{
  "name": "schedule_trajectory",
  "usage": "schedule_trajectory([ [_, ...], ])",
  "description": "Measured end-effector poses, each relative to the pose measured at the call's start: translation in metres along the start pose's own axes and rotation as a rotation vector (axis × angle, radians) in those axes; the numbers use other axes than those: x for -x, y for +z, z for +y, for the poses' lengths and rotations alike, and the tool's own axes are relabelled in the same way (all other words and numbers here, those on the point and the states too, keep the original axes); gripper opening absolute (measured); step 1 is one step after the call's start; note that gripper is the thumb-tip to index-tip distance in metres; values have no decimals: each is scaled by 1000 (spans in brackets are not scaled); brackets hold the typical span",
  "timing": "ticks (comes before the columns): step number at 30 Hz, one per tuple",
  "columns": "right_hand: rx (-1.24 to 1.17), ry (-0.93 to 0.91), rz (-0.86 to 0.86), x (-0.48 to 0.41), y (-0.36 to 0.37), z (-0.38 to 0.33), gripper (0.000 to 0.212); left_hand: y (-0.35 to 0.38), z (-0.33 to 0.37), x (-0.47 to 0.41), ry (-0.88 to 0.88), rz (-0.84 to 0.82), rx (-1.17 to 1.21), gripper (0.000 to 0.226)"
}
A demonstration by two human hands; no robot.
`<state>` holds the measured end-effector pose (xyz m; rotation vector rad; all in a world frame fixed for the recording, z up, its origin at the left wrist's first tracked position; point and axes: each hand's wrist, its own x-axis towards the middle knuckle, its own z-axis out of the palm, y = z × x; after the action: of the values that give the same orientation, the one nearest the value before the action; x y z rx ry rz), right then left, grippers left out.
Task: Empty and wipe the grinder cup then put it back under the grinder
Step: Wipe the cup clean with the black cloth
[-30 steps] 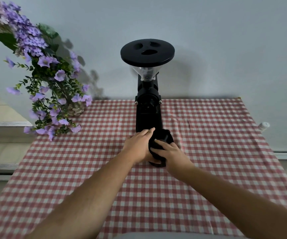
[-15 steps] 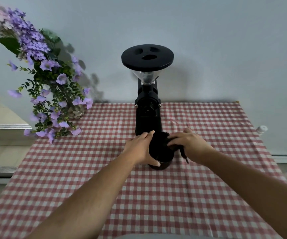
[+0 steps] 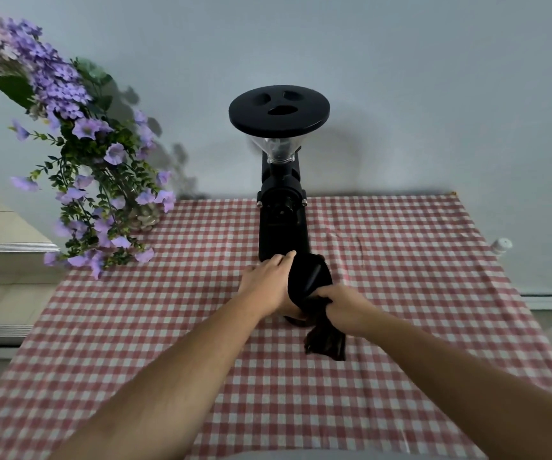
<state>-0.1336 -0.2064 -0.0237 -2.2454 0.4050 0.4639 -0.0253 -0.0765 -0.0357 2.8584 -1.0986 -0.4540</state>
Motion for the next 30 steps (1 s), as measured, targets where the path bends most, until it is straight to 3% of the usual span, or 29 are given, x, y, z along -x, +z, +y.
schedule_trajectory([
  [3,222,-95,-48,6,-4,5,49,-3,2,-3,82,-9,-32,129],
  [7,707,-315,-70,-7,-18,19,44,-9,9,-7,185,-75,-44,133],
  [10,1059,-510,35,-15,-39,18,35,-5,7,-10,166,-53,-58,131],
  [12,1132,-509,88,-12,-39,21,38,-1,5,-9,134,-47,-51,130],
  [14,1000,-341,78,-4,-21,24,43,2,4,-8,128,-28,-37,129],
  [17,469,-116,62,6,10,18,46,5,5,-7,120,-14,-9,129],
  [20,-12,-25,-36,6,-7,14,49,6,5,-9,93,-28,21,131],
  [23,-216,-18,-34,7,-45,11,49,7,3,-9,120,-45,71,129],
  [27,-173,-177,283,-5,-48,3,58,6,1,-8,134,-32,104,127],
  [30,156,-287,259,-11,-4,14,55,6,3,-7,102,-34,58,130],
])
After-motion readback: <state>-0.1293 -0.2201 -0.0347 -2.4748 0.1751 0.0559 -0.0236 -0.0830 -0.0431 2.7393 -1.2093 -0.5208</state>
